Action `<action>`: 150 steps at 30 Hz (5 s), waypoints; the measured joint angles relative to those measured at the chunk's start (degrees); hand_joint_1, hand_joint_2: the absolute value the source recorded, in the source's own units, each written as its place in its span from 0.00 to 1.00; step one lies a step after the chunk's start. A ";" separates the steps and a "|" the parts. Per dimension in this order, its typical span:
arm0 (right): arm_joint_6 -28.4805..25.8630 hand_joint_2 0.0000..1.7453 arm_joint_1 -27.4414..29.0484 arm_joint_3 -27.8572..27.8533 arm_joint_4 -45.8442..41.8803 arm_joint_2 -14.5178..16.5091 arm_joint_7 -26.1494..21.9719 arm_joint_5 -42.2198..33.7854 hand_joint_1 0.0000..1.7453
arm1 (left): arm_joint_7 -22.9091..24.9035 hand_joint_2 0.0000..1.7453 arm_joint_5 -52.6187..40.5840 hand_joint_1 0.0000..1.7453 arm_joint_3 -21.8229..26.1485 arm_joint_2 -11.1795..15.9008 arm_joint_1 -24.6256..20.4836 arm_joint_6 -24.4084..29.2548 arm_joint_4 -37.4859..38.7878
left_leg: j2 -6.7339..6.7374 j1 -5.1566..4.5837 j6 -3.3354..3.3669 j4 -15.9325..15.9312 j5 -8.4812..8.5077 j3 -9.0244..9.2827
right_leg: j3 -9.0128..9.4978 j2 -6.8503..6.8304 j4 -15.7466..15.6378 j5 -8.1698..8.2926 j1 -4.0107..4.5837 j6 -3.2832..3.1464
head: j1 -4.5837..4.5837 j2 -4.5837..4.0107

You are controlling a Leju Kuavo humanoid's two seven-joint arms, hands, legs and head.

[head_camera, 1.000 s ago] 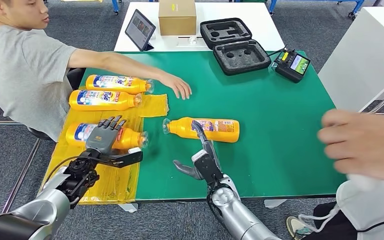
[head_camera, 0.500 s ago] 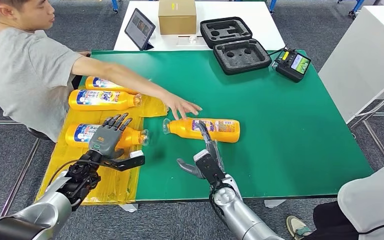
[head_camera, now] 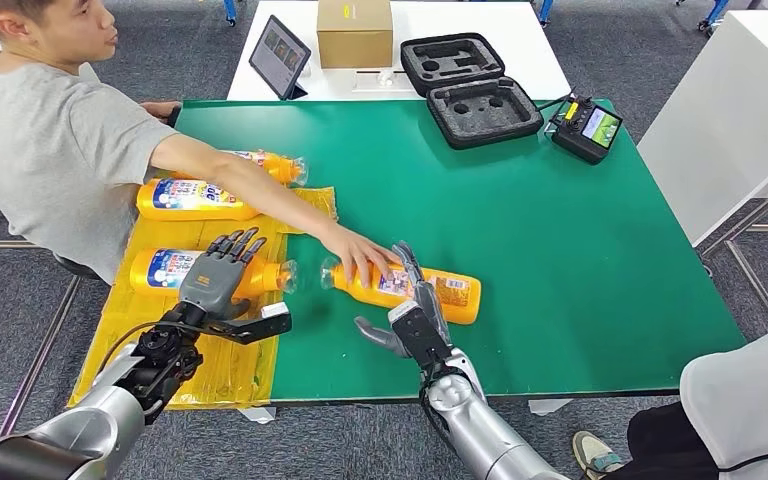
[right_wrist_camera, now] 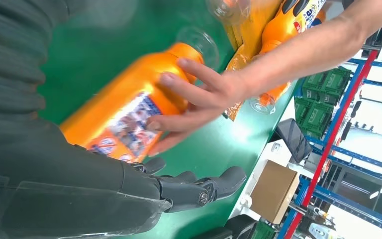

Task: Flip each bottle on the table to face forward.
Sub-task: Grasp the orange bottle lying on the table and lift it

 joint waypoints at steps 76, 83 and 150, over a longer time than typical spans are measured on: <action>4.21 1.00 -11.17 -9.03 15.50 -5.91 35.50 67.72 0.99 | -11.11 1.00 38.35 0.00 -6.62 -0.97 32.25 -10.40 -68.02 | 0.03 -0.02 0.04 0.00 -0.02 0.16 | 0.04 -0.01 -0.05 0.00 -0.03 0.00 | 0.09 0.00; 7.95 1.00 -12.90 -11.54 17.54 -6.11 32.13 64.87 1.00 | -11.11 1.00 38.41 0.00 -6.78 -1.01 32.27 -10.60 -68.02 | 0.00 -0.02 0.07 0.00 0.00 0.41 | 0.36 -0.04 -0.05 -0.01 -0.04 0.00 | 0.09 0.00; 10.25 1.00 1.11 -5.34 0.16 1.93 0.97 15.47 1.00 | -16.22 1.00 81.73 0.00 -15.08 -14.99 23.26 -11.06 -37.59 | 0.04 0.00 -0.12 0.00 -0.13 -0.25 | -0.28 0.18 -0.02 0.01 0.03 -0.02 | 0.08 0.00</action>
